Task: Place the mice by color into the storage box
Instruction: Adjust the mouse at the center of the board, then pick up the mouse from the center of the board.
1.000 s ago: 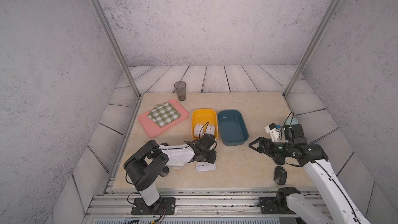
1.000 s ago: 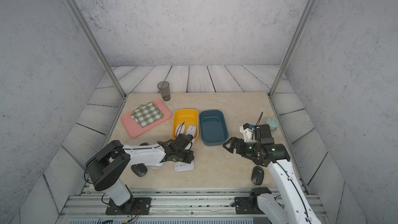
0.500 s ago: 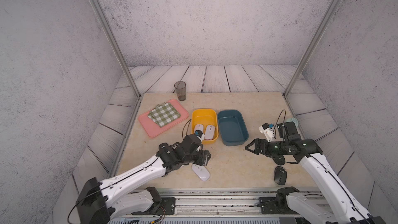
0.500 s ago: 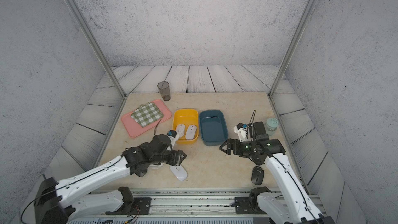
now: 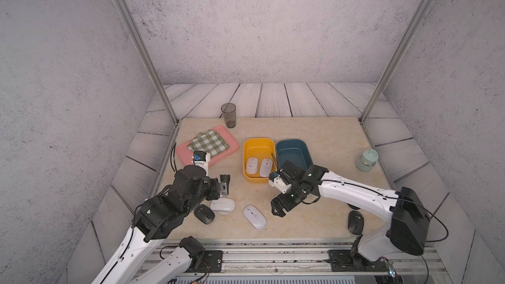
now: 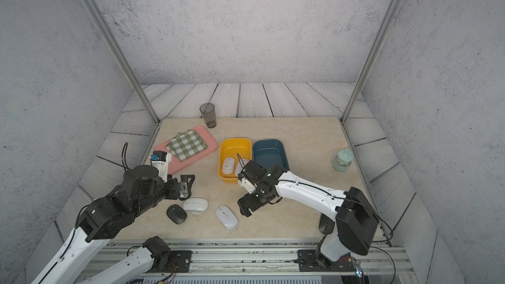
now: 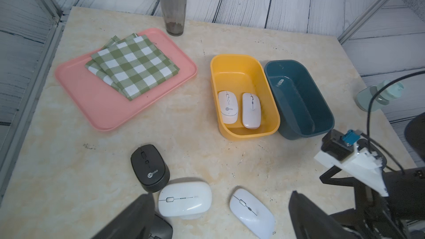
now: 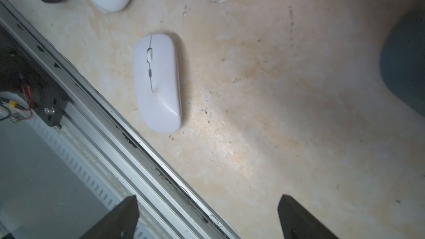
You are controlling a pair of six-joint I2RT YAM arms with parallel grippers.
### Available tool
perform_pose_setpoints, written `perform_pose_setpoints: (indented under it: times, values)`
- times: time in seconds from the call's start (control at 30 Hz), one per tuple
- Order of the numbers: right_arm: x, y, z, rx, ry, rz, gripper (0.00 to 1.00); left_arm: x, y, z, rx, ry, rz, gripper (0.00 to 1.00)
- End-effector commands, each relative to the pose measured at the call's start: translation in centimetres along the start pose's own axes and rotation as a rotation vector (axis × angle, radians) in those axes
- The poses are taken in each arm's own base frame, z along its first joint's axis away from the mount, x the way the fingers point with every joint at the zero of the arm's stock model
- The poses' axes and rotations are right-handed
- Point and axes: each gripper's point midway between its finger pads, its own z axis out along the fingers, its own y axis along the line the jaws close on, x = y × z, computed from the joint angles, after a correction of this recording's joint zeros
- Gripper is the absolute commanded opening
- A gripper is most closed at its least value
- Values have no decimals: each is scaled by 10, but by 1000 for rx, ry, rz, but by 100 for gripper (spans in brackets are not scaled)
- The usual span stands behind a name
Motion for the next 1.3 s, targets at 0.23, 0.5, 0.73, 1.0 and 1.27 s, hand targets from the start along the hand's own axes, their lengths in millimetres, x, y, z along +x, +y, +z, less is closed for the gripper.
perform_pose_setpoints:
  times: [0.23,0.5,0.73,1.0,1.27]
  values:
    - [-28,41,57,74,45,-134,99,4,12,-10,-32,-11,21,98]
    - [-35,49,91,109,87,-149,99,8,17,-14,-42,-20,9,98]
    - [-34,44,106,209,103,-155,100,12,19,-13,-42,-15,9,98]
    - [-35,35,115,300,86,-142,86,12,19,-14,-44,-18,14,98]
    - [-45,40,101,300,18,-113,64,11,22,-17,-56,-28,29,98]
